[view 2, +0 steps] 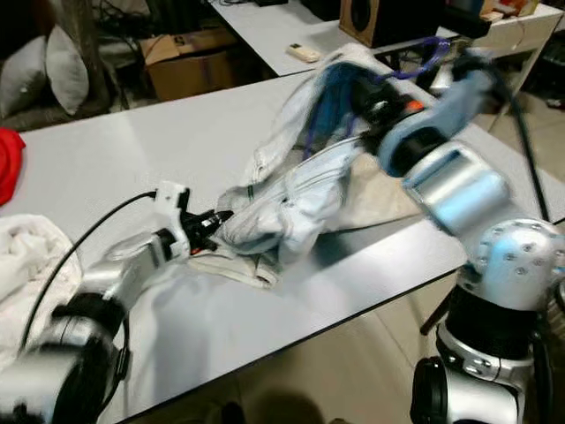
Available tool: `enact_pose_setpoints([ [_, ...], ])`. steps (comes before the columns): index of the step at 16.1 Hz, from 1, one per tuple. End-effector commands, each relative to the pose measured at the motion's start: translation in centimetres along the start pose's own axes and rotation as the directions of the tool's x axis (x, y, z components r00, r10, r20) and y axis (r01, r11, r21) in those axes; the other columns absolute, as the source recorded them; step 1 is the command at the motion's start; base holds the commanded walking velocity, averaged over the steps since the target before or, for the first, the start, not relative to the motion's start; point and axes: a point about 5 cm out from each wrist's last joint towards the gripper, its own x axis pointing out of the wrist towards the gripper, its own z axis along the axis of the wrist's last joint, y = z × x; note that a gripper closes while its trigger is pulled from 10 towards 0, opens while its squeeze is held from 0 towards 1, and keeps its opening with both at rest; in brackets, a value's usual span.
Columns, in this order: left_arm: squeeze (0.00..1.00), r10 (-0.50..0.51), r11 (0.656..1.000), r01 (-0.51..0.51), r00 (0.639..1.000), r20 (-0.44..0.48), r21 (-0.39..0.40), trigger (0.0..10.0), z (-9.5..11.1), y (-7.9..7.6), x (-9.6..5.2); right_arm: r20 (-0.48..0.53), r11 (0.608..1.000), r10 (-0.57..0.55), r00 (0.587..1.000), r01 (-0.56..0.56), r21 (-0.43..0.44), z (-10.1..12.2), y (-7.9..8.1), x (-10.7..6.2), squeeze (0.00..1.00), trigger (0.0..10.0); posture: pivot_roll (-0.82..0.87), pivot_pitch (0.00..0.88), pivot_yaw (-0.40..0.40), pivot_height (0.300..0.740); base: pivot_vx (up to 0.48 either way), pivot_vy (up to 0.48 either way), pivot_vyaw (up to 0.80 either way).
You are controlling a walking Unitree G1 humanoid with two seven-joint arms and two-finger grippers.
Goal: Hang hanger
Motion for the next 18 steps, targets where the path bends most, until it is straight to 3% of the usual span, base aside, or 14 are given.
enact_pose_setpoints([
  [1,1.00,-0.014,1.000,0.014,0.999,0.032,0.024,10.0,0.8,-0.3,-0.1,-0.013,0.999,0.046,0.999,-0.046,-0.026,-0.1,0.7,0.2,0.00,10.0,-0.08,0.000,0.024,0.740,0.000,0.000,0.00],
  [2,0.00,-0.002,1.000,0.002,0.998,0.058,0.012,10.0,1.0,-0.5,-0.3,-0.025,0.998,0.054,0.998,-0.054,-0.027,-0.4,0.7,0.3,0.00,10.0,-0.08,0.000,0.018,0.740,0.000,0.000,0.00],
  [6,0.00,-0.001,1.000,0.001,0.997,0.080,0.001,10.0,1.4,-2.0,-1.3,-0.028,0.995,0.088,0.996,-0.089,-0.037,-0.7,0.8,0.3,0.00,10.0,-0.08,0.000,0.023,0.740,0.000,0.000,0.00],
  [9,0.00,-0.013,0.999,0.009,0.995,0.098,0.037,10.0,2.2,-3.1,-1.7,-0.013,0.994,0.091,0.996,-0.091,-0.056,-0.6,0.6,0.1,0.00,10.0,-0.09,0.000,0.040,0.740,0.000,-0.419,0.00],
  [16,0.00,0.019,0.998,-0.024,0.995,0.100,0.055,10.0,3.3,-3.5,-4.0,-0.014,0.995,0.083,0.996,-0.084,-0.051,-1.0,0.0,-0.3,0.00,10.0,-0.07,0.000,0.047,0.740,0.000,-0.480,0.76],
  [18,0.00,0.018,0.999,-0.021,0.994,0.107,0.025,10.0,3.8,-3.6,-4.6,-0.029,0.994,0.096,0.995,-0.098,-0.053,-1.2,0.0,-0.3,0.00,10.0,-0.07,0.000,0.045,0.740,0.000,0.000,0.80],
])
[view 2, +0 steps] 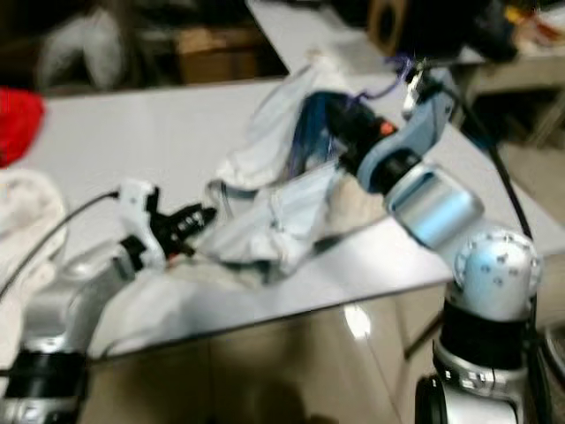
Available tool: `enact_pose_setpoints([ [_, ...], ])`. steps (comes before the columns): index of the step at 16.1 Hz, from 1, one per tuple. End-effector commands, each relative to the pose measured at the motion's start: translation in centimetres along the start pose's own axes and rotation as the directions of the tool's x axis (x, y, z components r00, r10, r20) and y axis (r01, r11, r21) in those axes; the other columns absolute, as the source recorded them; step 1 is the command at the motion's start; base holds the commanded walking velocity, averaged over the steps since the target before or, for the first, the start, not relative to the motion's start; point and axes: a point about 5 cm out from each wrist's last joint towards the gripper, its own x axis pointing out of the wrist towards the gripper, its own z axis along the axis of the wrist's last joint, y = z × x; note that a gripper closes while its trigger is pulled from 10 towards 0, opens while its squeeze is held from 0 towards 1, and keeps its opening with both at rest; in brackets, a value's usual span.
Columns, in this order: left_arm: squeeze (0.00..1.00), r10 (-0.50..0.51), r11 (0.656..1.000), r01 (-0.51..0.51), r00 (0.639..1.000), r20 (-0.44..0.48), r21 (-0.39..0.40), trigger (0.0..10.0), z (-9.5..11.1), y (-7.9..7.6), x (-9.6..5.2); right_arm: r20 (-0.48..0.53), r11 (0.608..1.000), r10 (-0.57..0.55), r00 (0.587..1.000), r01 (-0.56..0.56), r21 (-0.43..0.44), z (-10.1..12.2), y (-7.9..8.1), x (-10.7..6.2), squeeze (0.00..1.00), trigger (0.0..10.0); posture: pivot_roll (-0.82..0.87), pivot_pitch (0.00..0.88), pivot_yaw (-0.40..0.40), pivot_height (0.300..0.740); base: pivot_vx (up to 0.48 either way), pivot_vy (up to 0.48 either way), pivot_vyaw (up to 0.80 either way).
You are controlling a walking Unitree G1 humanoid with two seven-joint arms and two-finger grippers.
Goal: Hang hanger
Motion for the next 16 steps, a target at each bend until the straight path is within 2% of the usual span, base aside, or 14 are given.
enact_pose_setpoints([
  [1,0.00,-0.032,0.999,0.032,0.999,0.026,0.006,10.0,0.7,-0.7,0.0,0.017,0.999,0.041,0.999,-0.041,-0.013,0.5,0.5,-0.4,0.00,10.0,-0.07,0.000,0.045,0.740,0.000,0.000,0.80],
  [4,0.00,-0.086,0.996,0.086,0.991,0.098,0.013,10.0,2.7,-0.7,-1.7,-0.028,0.997,0.075,0.997,-0.075,-0.027,-0.2,0.6,-0.7,0.00,10.0,-0.07,0.000,0.034,0.740,0.000,0.000,0.80],
  [6,0.00,-0.181,0.983,0.183,0.978,0.106,-0.008,10.0,4.0,-1.2,-2.9,-0.049,0.995,0.095,0.994,-0.096,-0.034,-0.5,0.8,-0.9,0.00,10.0,-0.07,0.000,0.031,0.740,0.000,0.000,0.80],
  [8,0.00,-0.297,0.954,0.300,0.949,0.109,-0.011,10.0,5.4,-1.8,-4.6,-0.074,0.992,0.109,0.991,-0.113,-0.049,-0.7,0.9,-1.2,0.00,10.0,-0.07,0.001,0.028,0.740,0.000,0.000,0.80],
  [9,0.45,-0.322,0.944,0.327,0.940,0.115,-0.031,10.0,5.7,-1.9,-5.1,-0.080,0.992,0.110,0.991,-0.114,-0.054,-0.8,0.8,-1.3,0.00,10.0,-0.07,0.003,0.028,0.740,0.000,0.000,0.80],
  [10,0.45,-0.329,0.942,0.335,0.937,0.117,-0.034,10.0,5.9,-1.9,-5.4,-0.083,0.992,0.109,0.991,-0.114,-0.056,-0.8,0.8,-1.4,0.00,10.0,-0.07,0.004,0.028,0.740,0.000,0.000,0.80],
  [11,1.00,-0.319,0.944,0.327,0.939,0.129,-0.048,10.0,6.2,-1.5,-6.0,-0.075,0.991,0.108,0.991,-0.113,-0.067,-0.5,0.7,-1.6,0.00,10.0,-0.07,0.006,0.030,0.740,0.000,0.000,0.80],
  [14,1.00,-0.232,0.970,0.240,0.959,0.163,-0.032,10.0,6.6,-0.3,-6.7,-0.007,0.979,0.148,0.989,-0.148,-0.140,1.8,1.8,-2.1,0.00,10.0,-0.07,0.006,0.029,0.740,0.000,0.000,0.80],
  [15,0.00,-0.182,0.979,0.196,0.961,0.209,-0.047,10.0,7.1,0.4,-7.0,0.048,0.964,0.215,0.975,-0.204,-0.168,3.7,3.2,-2.4,0.00,10.0,-0.07,0.006,0.029,0.740,0.000,0.000,0.80],
  [16,0.00,-0.120,0.989,0.136,0.963,0.242,-0.051,10.0,7.6,1.1,-7.1,0.075,0.947,0.274,0.959,-0.255,-0.198,5.1,4.4,-2.8,0.00,10.0,-0.07,0.006,0.026,0.740,0.000,0.000,0.80],
])
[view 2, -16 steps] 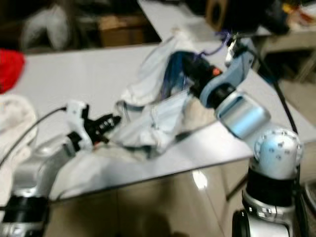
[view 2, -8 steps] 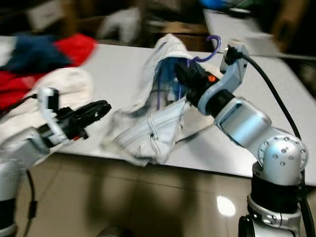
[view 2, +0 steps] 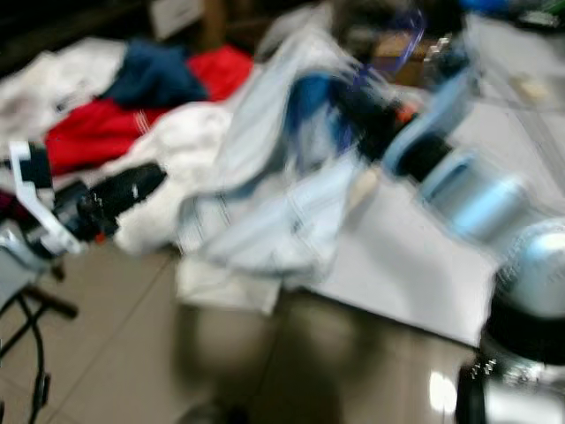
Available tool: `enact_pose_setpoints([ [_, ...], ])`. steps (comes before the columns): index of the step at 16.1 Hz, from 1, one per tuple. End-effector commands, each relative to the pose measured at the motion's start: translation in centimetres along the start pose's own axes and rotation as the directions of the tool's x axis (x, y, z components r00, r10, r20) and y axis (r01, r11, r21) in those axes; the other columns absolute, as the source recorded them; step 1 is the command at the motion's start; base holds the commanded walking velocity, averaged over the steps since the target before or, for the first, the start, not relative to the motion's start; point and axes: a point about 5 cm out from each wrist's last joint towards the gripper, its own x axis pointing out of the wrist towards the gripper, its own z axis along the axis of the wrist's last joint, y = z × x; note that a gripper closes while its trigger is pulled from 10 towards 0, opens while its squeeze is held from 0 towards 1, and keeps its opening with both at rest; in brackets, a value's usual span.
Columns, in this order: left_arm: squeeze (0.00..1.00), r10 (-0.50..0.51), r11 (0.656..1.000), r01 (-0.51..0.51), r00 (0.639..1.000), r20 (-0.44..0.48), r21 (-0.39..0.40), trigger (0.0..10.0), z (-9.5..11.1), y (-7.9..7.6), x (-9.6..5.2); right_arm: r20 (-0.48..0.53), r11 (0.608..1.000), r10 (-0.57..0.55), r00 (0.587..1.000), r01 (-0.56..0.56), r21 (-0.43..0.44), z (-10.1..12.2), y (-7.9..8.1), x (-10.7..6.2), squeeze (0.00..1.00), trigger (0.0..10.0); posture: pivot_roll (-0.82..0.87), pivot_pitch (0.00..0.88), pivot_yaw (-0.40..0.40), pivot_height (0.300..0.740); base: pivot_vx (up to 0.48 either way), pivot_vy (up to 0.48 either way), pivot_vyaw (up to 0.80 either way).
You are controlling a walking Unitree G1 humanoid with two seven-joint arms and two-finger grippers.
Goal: Hang hanger
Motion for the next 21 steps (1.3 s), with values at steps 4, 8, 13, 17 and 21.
enact_pose_setpoints([
  [4,0.00,0.127,0.988,-0.133,0.990,0.068,0.080,10.0,1.7,1.4,-0.7,0.065,0.985,0.172,0.983,-0.169,-0.045,2.3,2.8,-0.3,0.00,10.0,-0.07,0.002,0.010,0.740,0.000,0.000,0.80],
  [8,0.00,0.033,0.994,-0.053,0.980,0.194,0.100,10.0,4.9,0.1,-1.1,0.042,0.961,0.275,0.960,-0.275,-0.013,2.0,4.2,0.7,0.00,10.0,-0.05,0.000,-0.008,0.740,0.000,0.000,0.80],
  [13,0.00,0.095,0.976,-0.104,0.994,0.059,0.193,10.0,4.5,0.3,-0.5,0.009,0.951,0.310,0.951,-0.310,0.012,1.3,4.6,1.8,0.00,10.0,-0.04,0.000,-0.011,0.740,0.000,0.000,0.80],
  [17,0.00,0.216,0.936,-0.167,0.968,-0.130,0.311,10.0,1.9,1.1,0.6,-0.128,0.982,0.171,0.977,-0.179,-0.056,-3.5,1.7,2.5,0.00,10.0,-0.05,0.000,0.007,0.740,0.000,0.000,0.80],
  [21,0.00,0.149,0.937,-0.092,0.978,-0.148,0.338,10.0,2.1,-0.4,2.3,-0.278,0.972,-0.088,0.956,0.022,-0.234,-10.1,-2.4,2.2,0.00,10.0,-0.06,0.000,0.025,0.740,0.000,0.000,0.80],
])
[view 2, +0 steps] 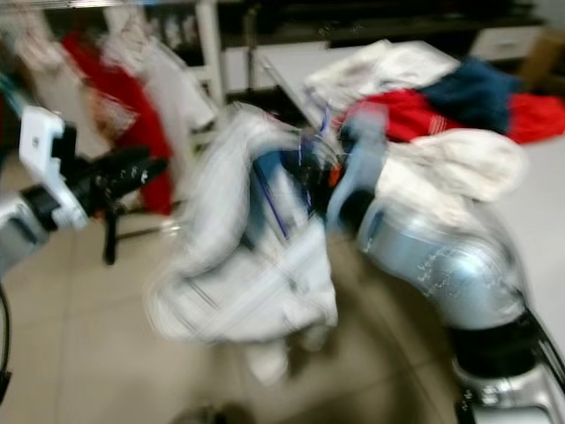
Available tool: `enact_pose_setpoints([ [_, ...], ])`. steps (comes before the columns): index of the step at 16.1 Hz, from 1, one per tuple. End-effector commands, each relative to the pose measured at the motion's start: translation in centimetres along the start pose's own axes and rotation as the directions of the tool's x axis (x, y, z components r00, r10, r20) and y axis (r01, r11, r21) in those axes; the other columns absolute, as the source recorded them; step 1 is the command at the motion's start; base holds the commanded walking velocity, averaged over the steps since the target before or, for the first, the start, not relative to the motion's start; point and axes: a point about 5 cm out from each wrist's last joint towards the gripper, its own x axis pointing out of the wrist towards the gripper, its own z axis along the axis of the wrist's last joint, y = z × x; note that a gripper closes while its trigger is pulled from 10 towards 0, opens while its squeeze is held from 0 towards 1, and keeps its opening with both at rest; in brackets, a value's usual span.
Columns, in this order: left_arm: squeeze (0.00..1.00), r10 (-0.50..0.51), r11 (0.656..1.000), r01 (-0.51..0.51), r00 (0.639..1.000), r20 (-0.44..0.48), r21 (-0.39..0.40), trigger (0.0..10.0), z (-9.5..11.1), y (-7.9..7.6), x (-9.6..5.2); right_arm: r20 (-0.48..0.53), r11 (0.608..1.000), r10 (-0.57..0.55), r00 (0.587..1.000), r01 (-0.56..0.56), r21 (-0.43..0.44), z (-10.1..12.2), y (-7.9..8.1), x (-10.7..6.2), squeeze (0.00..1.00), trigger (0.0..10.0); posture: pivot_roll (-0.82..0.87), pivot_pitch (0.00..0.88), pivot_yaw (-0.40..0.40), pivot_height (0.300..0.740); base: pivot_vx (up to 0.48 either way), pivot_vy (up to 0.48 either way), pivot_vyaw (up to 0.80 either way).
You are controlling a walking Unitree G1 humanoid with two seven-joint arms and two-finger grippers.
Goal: Hang hanger
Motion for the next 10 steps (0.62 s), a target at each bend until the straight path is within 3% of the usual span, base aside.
enact_pose_setpoints([
  [1,0.00,-0.021,1.000,0.022,0.999,-0.024,0.022,10.0,-0.1,-0.5,0.5,0.060,0.997,-0.059,0.996,0.062,-0.050,0.0,-0.7,0.1,0.00,10.0,-0.06,0.000,0.026,0.740,0.000,0.000,0.79],
  [3,0.00,0.014,0.998,-0.008,0.996,-0.093,0.059,10.0,-2.0,-0.9,1.4,0.024,0.981,-0.169,0.985,0.171,-0.092,-2.4,-2.0,0.6,0.00,10.0,-0.05,0.000,0.026,0.740,0.000,0.000,0.80],
  [4,0.00,0.077,0.996,-0.071,0.991,-0.108,0.054,10.0,-3.5,-1.0,2.0,0.027,0.969,-0.225,0.974,0.227,-0.099,-3.4,-2.7,0.7,0.00,10.0,-0.05,0.003,0.026,0.740,0.000,0.000,0.79],
  [6,0.00,0.241,0.970,-0.239,0.965,-0.100,0.034,10.0,-7.0,-1.1,3.0,0.058,0.939,-0.343,0.937,0.345,-0.015,-5.7,-4.2,0.3,0.00,10.0,-0.05,0.006,0.023,0.740,0.000,0.000,0.00],
  [8,0.00,0.356,0.928,-0.341,0.931,-0.084,0.149,10.0,-8.6,-0.9,3.1,0.014,0.925,-0.380,0.925,0.380,0.001,-7.9,-4.6,-0.4,0.00,10.0,-0.05,0.010,0.026,0.740,0.000,0.000,0.00],
  [10,0.00,0.307,0.945,-0.287,0.944,-0.120,0.159,10.0,-10.0,-2.1,3.6,0.036,0.898,-0.438,0.898,0.439,-0.041,-10.2,-4.9,-1.6,0.00,10.0,-0.04,0.018,0.023,0.740,0.000,-0.178,0.00],
])
